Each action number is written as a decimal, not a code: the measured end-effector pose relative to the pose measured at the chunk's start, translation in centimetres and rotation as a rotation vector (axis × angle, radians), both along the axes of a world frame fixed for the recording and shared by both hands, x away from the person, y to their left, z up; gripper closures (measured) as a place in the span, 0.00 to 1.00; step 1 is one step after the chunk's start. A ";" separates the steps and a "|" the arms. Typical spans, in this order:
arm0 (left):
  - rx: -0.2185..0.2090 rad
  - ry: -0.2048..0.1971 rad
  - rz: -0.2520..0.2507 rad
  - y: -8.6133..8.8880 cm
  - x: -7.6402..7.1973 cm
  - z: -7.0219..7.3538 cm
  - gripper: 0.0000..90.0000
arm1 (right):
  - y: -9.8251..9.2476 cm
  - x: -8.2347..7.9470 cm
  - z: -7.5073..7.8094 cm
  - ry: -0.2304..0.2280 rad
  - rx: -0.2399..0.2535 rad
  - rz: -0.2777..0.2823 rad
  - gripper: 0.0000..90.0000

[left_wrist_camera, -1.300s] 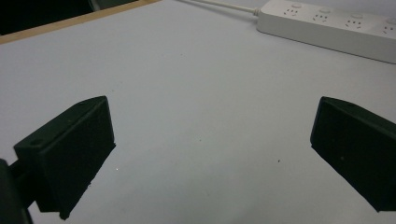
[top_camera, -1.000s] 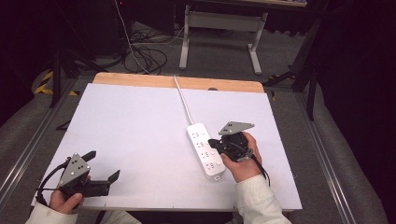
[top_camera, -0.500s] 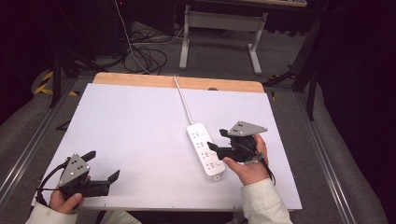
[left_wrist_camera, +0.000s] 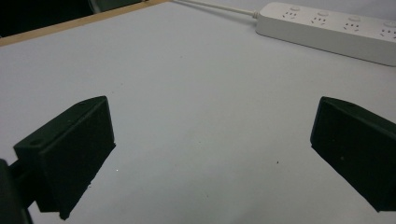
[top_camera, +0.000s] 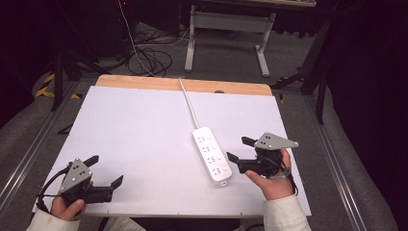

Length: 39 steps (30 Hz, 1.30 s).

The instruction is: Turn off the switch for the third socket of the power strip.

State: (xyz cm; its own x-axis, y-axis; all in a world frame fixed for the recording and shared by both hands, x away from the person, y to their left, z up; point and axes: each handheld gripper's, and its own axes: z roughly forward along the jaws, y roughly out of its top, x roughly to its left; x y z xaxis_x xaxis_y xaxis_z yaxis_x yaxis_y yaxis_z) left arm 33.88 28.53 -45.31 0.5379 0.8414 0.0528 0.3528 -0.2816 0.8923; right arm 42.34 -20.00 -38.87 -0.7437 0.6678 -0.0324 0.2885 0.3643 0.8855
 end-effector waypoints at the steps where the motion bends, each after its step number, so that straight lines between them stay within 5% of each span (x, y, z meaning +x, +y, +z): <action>1: 0.001 0.000 0.001 0.0 0.0 0.0 0.00 | -0.3 -0.1 -0.1 0.002 0.005 -0.003 0.28; 27: 0.007 0.006 0.004 0.3 -0.1 0.0 0.00 | -4.6 -1.7 -5.7 0.091 0.088 -0.003 0.22; 39: -0.002 0.009 0.016 0.5 -0.2 -0.1 0.00 | -5.6 -2.6 -8.7 0.087 0.099 -0.011 0.22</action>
